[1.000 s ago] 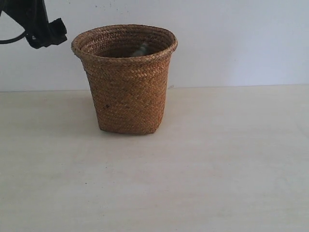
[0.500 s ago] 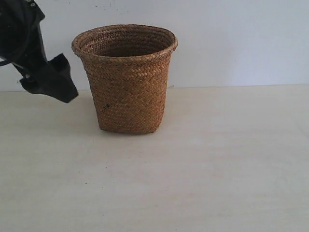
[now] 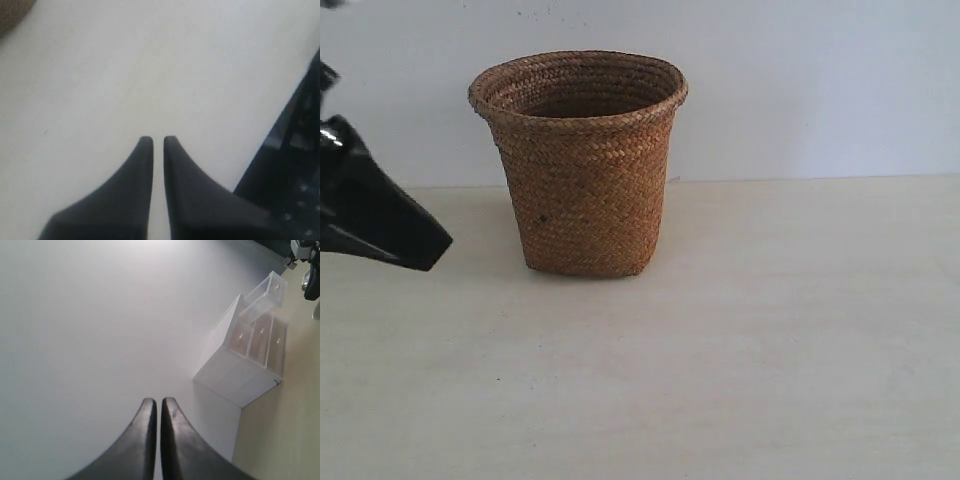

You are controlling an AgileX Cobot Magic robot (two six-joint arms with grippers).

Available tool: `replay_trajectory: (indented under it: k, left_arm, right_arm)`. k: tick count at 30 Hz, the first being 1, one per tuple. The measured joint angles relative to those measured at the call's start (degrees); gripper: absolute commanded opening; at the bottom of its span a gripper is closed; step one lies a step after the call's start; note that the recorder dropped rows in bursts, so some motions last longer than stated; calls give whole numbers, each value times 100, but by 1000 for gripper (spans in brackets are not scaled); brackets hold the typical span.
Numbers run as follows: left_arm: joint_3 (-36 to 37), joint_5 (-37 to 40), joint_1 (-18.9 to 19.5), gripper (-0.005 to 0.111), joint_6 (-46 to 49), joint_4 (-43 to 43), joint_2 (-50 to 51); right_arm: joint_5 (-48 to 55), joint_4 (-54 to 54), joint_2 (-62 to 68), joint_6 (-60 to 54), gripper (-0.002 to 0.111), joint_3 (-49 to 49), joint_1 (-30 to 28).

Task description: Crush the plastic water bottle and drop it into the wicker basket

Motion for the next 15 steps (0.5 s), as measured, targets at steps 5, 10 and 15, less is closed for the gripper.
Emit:
replay_trajectory:
  k: [5,10,15]
  left_arm:
    - [746,-581,0,4,354,-946,-1542]
    - [1748,-1247,0,4,431,-1140,-3015]
    - [2883,-1887,0,4,431,-1322,-4241]
  right_arm:
    - [0,9,0,0,0,0,0]
    - [0,9,0,0,0,0,0]
    - [0,9,0,0,0,0,0]
